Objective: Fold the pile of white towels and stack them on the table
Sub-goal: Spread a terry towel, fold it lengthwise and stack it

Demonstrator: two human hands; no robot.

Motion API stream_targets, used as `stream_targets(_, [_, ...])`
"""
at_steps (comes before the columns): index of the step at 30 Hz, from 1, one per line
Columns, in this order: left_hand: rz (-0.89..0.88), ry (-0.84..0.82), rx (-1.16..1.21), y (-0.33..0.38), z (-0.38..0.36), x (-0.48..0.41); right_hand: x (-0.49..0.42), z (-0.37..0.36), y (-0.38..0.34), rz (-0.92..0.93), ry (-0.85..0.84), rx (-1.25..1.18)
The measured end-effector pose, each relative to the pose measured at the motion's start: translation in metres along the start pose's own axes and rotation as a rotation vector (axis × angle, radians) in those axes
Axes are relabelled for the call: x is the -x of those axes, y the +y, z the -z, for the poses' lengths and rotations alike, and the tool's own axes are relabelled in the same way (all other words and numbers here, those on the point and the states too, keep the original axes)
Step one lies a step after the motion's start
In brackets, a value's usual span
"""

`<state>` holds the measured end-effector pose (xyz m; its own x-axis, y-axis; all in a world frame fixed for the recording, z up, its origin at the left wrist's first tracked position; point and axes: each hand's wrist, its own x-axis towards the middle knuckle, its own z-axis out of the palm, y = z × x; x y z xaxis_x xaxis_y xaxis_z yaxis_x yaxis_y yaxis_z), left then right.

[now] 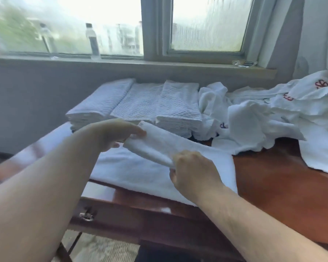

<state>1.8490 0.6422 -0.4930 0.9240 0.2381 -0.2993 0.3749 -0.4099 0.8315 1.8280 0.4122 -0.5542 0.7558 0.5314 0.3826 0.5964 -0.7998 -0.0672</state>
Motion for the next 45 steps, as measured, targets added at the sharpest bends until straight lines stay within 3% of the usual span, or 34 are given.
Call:
stream_targets(5, [0.070,0.081,0.119,-0.044,0.045,-0.001,-0.023,-0.011,-0.044,0.105,0.011,-0.070])
stream_targets(11, [0.081,0.031,0.377,-0.078,0.079,-0.012,-0.043,-0.022,-0.068,0.179,0.021,-0.085])
stream_targets(17, [0.086,-0.021,0.458,-0.101,0.086,-0.012,-0.051,-0.038,-0.076,0.251,-0.116,-0.175])
stream_targets(27, [0.022,0.189,-0.055,-0.111,0.100,-0.019,-0.068,-0.045,-0.095,0.271,-0.165,-0.140])
stream_targets(33, [-0.027,0.268,-0.108,-0.113,0.106,-0.023,-0.075,-0.050,-0.103,0.288,-0.194,-0.184])
stream_targets(38, [-0.015,0.272,-0.163,-0.121,0.113,-0.024,-0.081,-0.055,-0.099,0.323,-0.288,-0.298])
stream_targets(42, [0.032,0.348,-0.411,-0.124,0.107,-0.023,-0.088,-0.053,-0.091,0.351,-0.407,-0.428])
stream_targets(45, [0.051,0.497,-0.546,-0.130,0.100,-0.023,-0.091,-0.046,-0.073,0.288,-0.310,-0.510])
